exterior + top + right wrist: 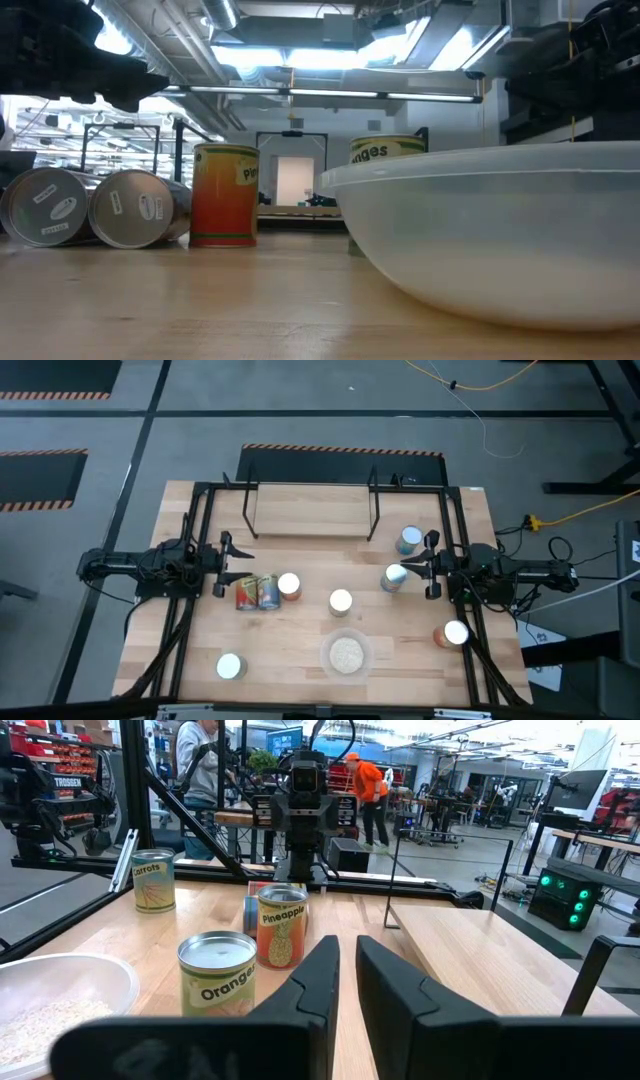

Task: Pick and place cans onto a shelf
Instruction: Put the canned green bean on the shelf

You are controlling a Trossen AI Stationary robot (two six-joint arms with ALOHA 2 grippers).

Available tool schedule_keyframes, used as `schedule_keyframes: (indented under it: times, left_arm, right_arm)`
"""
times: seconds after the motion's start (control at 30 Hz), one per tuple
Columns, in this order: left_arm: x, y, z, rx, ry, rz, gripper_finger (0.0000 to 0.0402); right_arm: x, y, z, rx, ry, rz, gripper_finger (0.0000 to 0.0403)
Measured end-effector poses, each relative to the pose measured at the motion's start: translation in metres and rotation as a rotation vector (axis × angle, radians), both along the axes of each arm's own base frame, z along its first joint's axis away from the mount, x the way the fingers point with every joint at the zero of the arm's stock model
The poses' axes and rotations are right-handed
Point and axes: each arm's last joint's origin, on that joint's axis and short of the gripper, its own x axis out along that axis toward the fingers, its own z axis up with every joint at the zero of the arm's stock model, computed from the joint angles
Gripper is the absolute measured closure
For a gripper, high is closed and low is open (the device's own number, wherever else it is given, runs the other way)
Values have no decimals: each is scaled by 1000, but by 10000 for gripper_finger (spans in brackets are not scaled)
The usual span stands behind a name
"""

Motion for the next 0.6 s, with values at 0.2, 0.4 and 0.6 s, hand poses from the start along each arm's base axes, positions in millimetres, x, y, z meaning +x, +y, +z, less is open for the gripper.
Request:
schedule_keyframes:
  times: [0.2, 0.4, 0.6]
  left_arm:
    - [0, 0, 0, -2, -1, 5, 184]
    - [0, 0, 1, -2, -11, 5, 167]
    - [0, 1, 2, -4, -24, 30, 139]
  right_arm:
    - [0, 0, 0, 0, 0, 0, 358]
    - [0, 0, 0, 0, 0, 0, 358]
    - [0, 0, 0, 0, 0, 0, 358]
